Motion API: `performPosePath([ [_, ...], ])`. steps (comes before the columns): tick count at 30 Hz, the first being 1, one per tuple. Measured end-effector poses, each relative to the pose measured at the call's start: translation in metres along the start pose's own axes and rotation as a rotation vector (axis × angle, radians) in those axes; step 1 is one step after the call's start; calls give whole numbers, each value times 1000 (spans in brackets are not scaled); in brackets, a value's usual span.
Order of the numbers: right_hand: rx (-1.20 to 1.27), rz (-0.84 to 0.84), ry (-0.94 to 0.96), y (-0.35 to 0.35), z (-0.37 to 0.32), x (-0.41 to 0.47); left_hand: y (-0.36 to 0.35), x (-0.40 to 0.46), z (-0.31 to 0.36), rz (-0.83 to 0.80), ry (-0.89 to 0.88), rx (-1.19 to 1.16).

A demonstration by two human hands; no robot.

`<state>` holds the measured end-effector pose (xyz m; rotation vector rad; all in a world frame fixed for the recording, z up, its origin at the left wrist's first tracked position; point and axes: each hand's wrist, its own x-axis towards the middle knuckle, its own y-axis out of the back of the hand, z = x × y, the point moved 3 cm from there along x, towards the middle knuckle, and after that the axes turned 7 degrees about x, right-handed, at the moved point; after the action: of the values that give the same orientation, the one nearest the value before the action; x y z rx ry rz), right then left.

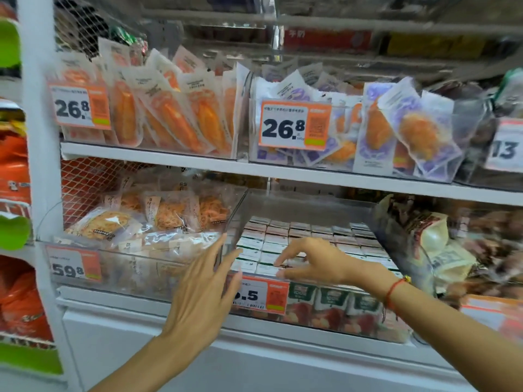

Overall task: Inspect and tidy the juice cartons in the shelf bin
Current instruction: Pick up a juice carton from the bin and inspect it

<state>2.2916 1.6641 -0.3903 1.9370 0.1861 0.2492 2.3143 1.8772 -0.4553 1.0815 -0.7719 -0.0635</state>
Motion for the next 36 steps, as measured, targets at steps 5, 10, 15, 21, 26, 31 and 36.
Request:
performPosePath([
  [5, -111, -217, -68, 11, -14, 25, 2, -21, 2, -81, -30, 68],
  [10, -310, -348, -88, 19, -33, 42, 7, -25, 10, -35, -64, 183],
  [15, -360, -401, -79, 18, -40, 50, 12, -24, 12, -33, -2, 241],
  [21, -313, -368, -37, 14, -38, 49, 8, -26, 5, -40, -19, 166],
  [26, -314, -179, -4, 14, -32, 41, 13, -24, 2, -27, -10, 159],
  [31, -196, -16, 14, 24, -32, 28, 13, -22, -4, -45, -24, 176],
  [36, -104, 156, 67, 44, -42, 9, 19, -19, -5, -51, -46, 242],
])
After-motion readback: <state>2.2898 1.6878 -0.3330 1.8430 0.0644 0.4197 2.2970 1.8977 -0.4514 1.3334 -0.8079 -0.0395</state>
